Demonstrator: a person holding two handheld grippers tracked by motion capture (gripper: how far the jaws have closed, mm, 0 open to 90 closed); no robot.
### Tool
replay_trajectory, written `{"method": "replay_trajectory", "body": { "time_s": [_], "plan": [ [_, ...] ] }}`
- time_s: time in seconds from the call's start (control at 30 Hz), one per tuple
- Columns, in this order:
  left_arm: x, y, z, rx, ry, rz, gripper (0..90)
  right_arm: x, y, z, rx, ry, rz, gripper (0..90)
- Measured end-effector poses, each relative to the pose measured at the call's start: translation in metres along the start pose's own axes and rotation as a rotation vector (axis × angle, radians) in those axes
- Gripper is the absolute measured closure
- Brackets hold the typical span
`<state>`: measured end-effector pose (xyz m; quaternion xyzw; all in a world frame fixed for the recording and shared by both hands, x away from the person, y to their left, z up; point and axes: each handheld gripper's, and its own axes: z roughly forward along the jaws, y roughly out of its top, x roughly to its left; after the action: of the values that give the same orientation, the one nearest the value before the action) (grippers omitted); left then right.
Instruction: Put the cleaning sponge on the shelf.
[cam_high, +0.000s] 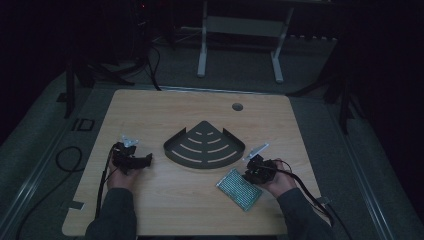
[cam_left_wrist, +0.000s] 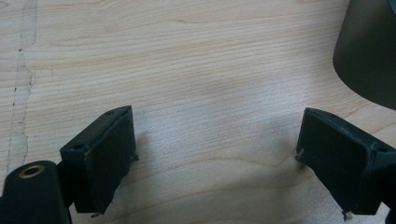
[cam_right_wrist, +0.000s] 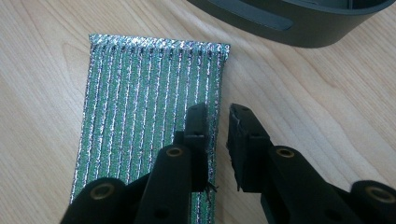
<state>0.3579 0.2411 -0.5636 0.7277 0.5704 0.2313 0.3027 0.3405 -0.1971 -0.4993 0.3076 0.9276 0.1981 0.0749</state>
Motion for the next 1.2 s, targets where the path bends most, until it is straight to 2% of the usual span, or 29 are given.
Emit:
{"method": "replay_trajectory", "body": {
  "time_s": [0.2, 0.9, 1.2],
  "plan": [
    [0.000, 0.000, 0.000, 0.000, 0.000, 0.000, 12.0, -0.002, 0.001, 0.002, 0.018, 0.020, 0.025, 74.5],
    [0.000, 0.000, 0.000, 0.000, 0.000, 0.000, 12.0, -0.004, 0.001, 0.009, 0.067, 0.050, 0.043, 72.0],
    [0.000, 0.000, 0.000, 0.000, 0.000, 0.000, 12.0, -0.010, 0.001, 0.012, 0.083, 0.089, 0.073, 71.9]
  ]
}}
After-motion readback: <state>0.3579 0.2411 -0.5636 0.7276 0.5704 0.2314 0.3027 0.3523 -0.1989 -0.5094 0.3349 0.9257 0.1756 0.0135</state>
